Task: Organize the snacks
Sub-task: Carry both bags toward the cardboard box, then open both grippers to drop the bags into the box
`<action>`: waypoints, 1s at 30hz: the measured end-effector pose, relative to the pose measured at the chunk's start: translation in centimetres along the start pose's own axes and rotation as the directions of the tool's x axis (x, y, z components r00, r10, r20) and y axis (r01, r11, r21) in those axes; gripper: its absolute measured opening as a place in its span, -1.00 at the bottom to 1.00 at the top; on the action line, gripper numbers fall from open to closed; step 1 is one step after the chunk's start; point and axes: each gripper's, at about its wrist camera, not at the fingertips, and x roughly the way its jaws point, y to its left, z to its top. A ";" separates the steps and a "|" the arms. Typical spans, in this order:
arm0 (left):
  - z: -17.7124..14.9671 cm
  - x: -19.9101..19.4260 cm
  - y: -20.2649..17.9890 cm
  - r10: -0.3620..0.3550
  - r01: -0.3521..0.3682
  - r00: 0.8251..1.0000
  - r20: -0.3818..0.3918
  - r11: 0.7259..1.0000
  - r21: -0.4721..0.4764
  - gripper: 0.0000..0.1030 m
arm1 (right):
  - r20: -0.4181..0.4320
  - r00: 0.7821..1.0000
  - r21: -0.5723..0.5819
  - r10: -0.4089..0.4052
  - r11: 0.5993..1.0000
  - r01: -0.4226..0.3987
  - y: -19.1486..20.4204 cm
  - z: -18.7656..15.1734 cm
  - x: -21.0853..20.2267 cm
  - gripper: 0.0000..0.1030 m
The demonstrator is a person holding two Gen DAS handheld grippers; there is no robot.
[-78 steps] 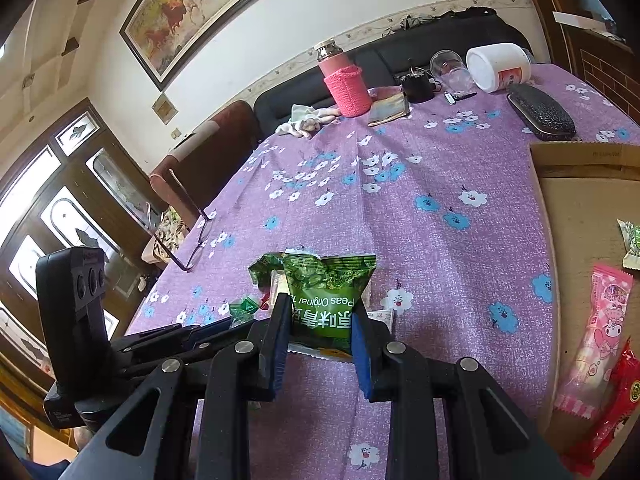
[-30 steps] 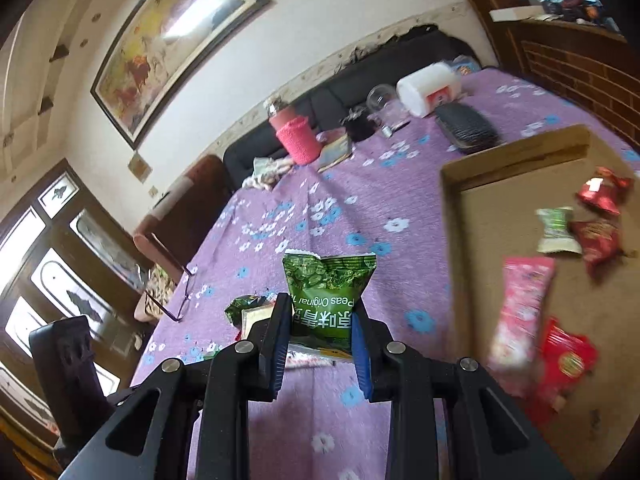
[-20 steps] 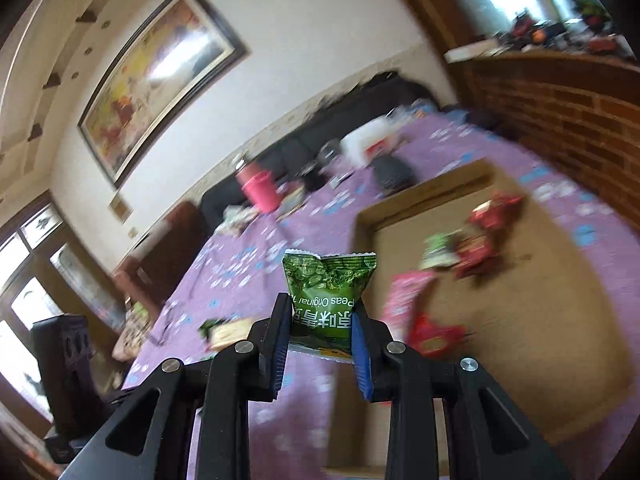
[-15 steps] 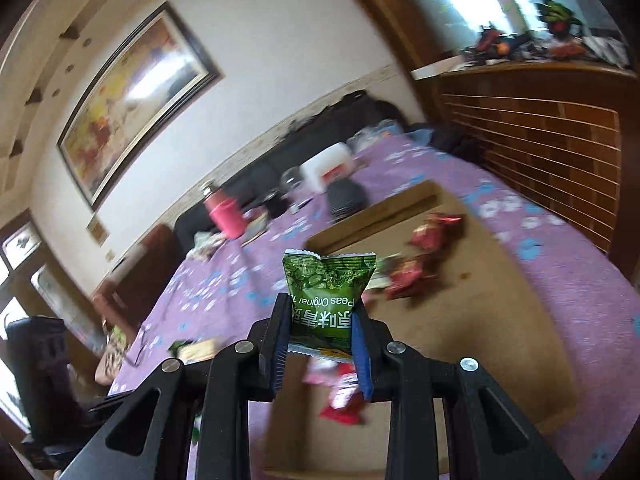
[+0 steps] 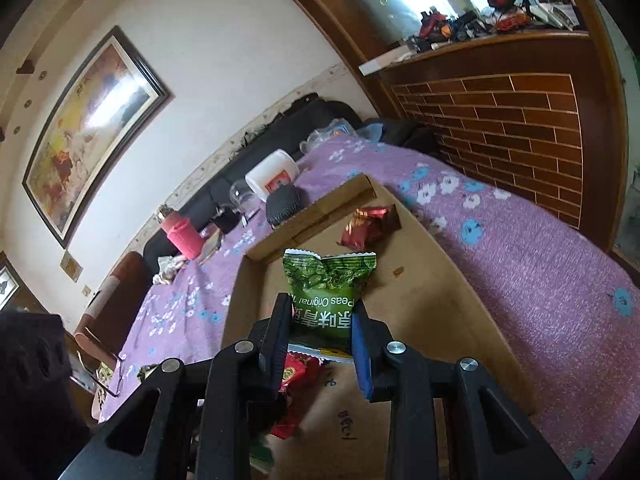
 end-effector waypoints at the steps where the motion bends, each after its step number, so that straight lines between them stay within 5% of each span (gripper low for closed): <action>1: -0.2 0.3 0.3 -0.002 0.002 1.000 -0.011 1.000 -0.004 -0.65 | -0.007 1.000 -0.001 -0.005 1.000 0.005 0.0 -0.1 0.2 -0.42; 12: -0.9 1.4 0.9 0.001 -0.002 0.999 -0.052 1.000 -0.029 -0.65 | -0.065 0.991 -0.053 -0.113 0.993 0.110 0.2 -0.8 2.1 -0.42; 30: -1.3 1.9 0.5 0.029 -0.029 0.998 -0.058 1.000 -0.007 -0.65 | -0.115 0.981 -0.059 -0.157 0.987 0.151 -0.2 -1.3 3.1 -0.42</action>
